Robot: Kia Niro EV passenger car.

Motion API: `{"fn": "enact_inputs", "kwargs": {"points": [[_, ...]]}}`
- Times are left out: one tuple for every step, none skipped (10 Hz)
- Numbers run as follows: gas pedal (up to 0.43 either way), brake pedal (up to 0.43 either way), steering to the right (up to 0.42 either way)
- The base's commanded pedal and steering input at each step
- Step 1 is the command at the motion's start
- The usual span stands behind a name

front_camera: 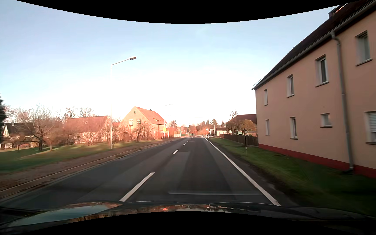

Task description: Follow the waypoints while adhering to traffic rules and regulations

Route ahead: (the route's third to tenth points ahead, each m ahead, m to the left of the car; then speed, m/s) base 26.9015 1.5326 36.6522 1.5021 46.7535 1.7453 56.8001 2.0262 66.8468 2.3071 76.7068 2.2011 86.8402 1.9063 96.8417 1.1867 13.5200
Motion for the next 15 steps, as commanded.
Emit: {"fn": "enact_inputs", "kwargs": {"points": [[0.13,0.0,-0.004],[0.118,0.0,-0.004],[0.118,0.0,-0.004],[0.118,0.0,-0.004],[0.118,0.0,-0.004],[0.11,0.0,-0.004],[0.098,0.0,-0.003],[0.098,0.0,-0.003],[0.087,0.0,-0.003],[0.087,0.0,-0.003],[0.087,0.0,-0.003],[0.087,0.0,-0.003],[0.087,0.0,-0.003],[0.087,0.0,-0.003],[0.087,0.0,-0.003]]}}
